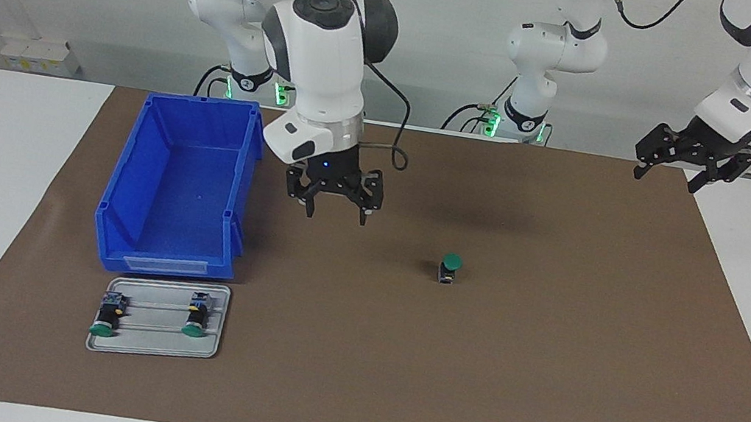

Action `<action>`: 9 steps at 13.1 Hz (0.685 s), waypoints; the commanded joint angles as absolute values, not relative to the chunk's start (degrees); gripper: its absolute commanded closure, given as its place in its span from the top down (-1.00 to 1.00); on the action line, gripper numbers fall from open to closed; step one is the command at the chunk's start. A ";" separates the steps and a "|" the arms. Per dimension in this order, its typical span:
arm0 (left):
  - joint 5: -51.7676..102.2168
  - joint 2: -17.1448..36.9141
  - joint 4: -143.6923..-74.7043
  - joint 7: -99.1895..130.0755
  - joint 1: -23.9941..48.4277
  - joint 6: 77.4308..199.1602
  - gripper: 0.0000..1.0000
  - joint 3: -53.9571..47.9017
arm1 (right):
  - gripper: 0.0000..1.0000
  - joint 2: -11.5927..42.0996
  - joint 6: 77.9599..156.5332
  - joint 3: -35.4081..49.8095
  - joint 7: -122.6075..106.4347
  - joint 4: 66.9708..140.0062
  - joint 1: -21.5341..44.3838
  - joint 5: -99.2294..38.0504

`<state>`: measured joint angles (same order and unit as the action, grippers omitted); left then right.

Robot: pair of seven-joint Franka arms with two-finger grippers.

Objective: Place and press button with both arms

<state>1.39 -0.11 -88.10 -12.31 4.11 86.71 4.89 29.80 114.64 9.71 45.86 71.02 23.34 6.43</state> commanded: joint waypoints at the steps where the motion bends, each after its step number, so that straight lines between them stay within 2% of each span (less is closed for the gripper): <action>1: 0.53 -1.76 -89.91 -13.01 3.52 87.01 1.00 4.48 | 0.76 37.07 114.43 9.14 50.35 62.77 27.58 9.92; 4: 0.53 -1.76 -89.91 -13.01 3.52 87.01 1.00 4.48 | 0.64 46.90 113.12 3.72 59.03 54.18 37.32 13.44; 6: 0.53 -1.76 -89.91 -13.01 3.52 87.01 1.00 4.48 | 0.63 48.34 111.37 1.93 59.68 52.30 39.46 13.53; 9: 0.53 -1.76 -89.91 -13.01 3.52 87.01 1.00 4.48 | 0.61 48.69 114.85 2.37 59.59 52.38 41.65 13.97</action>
<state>1.39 -0.11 -88.10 -12.31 4.11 86.71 4.89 47.56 114.36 2.13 59.33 55.32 41.27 12.67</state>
